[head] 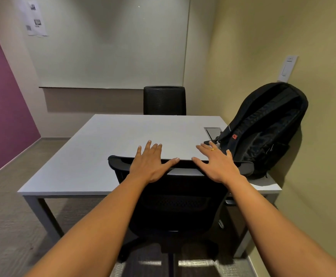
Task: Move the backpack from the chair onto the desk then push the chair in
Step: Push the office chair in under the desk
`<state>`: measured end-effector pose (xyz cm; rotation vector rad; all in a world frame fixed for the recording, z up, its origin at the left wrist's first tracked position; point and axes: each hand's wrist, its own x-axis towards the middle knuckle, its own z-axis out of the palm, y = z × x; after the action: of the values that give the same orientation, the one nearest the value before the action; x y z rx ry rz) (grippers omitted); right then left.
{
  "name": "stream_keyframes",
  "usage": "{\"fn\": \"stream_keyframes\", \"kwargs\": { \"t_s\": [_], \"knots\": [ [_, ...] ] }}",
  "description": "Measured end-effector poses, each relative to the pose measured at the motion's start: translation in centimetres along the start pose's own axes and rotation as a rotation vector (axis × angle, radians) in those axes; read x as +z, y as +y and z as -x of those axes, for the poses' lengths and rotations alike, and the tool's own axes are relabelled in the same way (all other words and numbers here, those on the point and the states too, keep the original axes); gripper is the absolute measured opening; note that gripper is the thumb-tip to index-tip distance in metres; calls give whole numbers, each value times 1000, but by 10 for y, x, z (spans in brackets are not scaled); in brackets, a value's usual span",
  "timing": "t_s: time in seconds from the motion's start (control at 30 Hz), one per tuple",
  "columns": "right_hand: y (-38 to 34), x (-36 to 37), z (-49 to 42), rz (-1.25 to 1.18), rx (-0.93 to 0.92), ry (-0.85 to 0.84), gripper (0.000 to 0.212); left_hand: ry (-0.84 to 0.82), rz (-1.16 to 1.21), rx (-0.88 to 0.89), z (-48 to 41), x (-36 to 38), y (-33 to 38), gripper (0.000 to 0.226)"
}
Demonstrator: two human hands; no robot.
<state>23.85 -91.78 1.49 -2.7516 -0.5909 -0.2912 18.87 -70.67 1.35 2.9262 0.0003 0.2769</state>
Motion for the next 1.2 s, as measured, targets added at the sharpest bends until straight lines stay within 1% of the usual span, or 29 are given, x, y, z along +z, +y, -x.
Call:
{"fn": "stream_keyframes", "kwargs": {
  "t_s": [0.1,0.23,0.4,1.0,1.2],
  "knots": [
    [2,-2,-2,-26,-17,-9,59,-8,1,9,-2,0,1,103],
    [0,-3,-1,-16,-33,-12,58,7,3,3,-1,0,-1,94],
    [-3,-3,4,-2,-18,20,54,14,-5,17,1,1,-1,93],
    [-8,-5,7,67,34,-42,53,12,5,32,2,1,-2,91],
    [-14,-8,13,93,45,-12,52,35,7,31,5,-2,-1,87]
  ]
}}
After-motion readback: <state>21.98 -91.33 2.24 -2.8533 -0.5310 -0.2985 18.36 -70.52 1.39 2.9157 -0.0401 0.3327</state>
